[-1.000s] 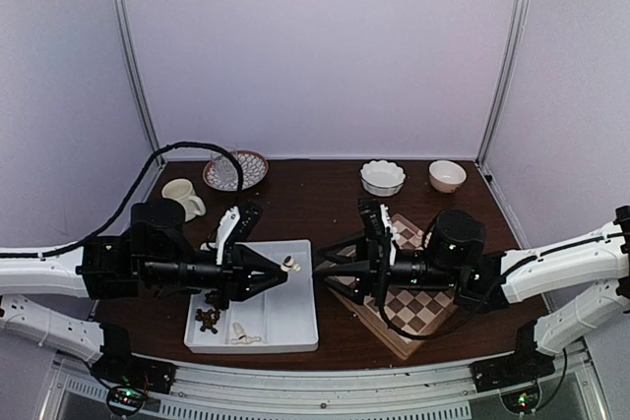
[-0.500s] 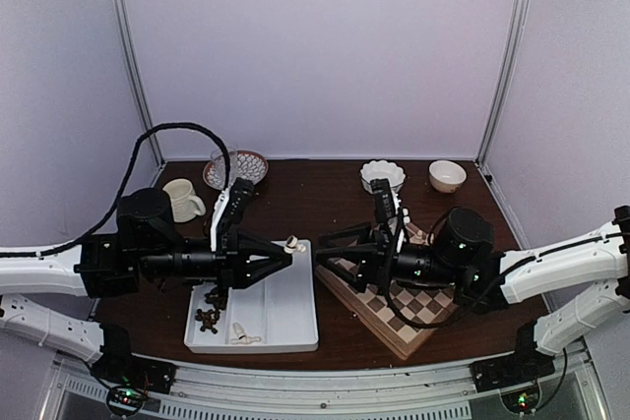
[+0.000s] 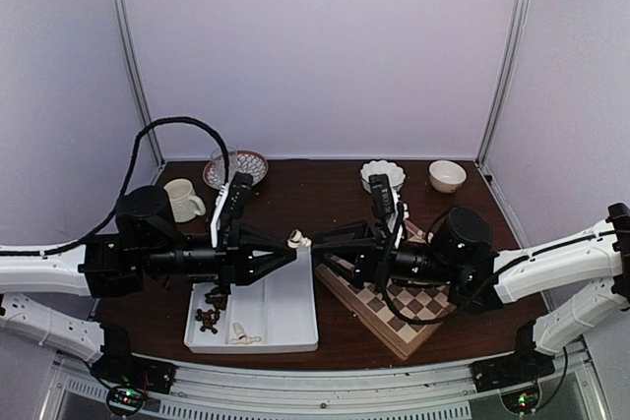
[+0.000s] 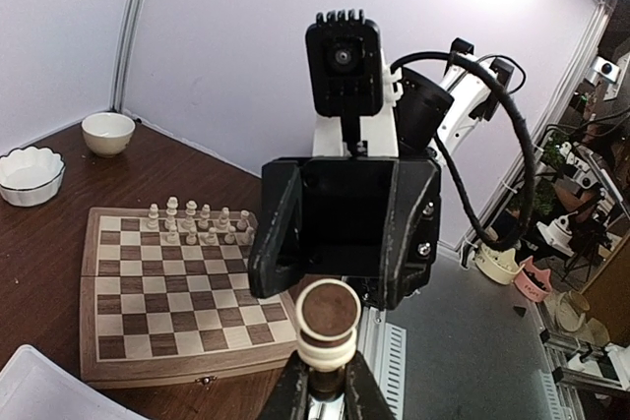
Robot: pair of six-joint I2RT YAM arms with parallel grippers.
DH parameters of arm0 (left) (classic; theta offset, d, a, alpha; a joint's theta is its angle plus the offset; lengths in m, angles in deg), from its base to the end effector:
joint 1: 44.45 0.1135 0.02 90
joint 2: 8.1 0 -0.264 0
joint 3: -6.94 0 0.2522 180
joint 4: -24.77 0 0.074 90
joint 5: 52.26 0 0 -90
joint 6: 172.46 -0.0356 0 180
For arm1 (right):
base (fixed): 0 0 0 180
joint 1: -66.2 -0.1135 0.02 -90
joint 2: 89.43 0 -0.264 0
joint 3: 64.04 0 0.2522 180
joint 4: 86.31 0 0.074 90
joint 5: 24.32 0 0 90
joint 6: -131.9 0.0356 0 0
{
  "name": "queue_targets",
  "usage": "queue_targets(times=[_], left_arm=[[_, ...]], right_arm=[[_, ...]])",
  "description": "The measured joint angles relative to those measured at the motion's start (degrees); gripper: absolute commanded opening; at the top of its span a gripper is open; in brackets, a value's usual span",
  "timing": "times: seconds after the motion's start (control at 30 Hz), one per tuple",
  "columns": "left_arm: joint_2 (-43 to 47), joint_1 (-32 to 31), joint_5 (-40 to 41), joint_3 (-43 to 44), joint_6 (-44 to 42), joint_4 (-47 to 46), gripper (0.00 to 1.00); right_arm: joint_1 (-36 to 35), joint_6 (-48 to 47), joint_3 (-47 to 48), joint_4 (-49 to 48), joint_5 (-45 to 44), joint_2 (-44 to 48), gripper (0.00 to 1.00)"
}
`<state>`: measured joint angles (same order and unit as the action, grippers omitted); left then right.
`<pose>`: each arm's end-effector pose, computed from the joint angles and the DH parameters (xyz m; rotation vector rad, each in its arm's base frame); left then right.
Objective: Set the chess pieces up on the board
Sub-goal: Pick up the pawn from the chess pile.
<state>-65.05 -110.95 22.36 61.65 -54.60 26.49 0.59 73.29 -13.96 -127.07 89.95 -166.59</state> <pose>0.0855 -0.2203 0.3174 0.8291 1.6627 -1.4309 0.1061 0.2695 0.2813 -0.8445 1.3300 1.6648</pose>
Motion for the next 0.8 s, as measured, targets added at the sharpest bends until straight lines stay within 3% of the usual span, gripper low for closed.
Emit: queue_targets(times=[0.23, 0.57, 0.8], left_arm=[[-2.3, 0.0, -0.2, 0.2, 0.3, -1.8, 0.13], [-3.9, 0.0, -0.5, 1.2, 0.3, -3.2, 0.13], [-3.9, 0.0, -0.8, 1.2, 0.3, -5.1, 0.13]], right_arm=[[0.0, -0.1, 1.3, -0.1, 1.2, 0.0, 0.38], [0.0, -0.3, 1.7, 0.7, 1.7, 0.0, 0.44], [0.0, -0.6, 1.7, 0.8, 1.6, 0.1, 0.34]])
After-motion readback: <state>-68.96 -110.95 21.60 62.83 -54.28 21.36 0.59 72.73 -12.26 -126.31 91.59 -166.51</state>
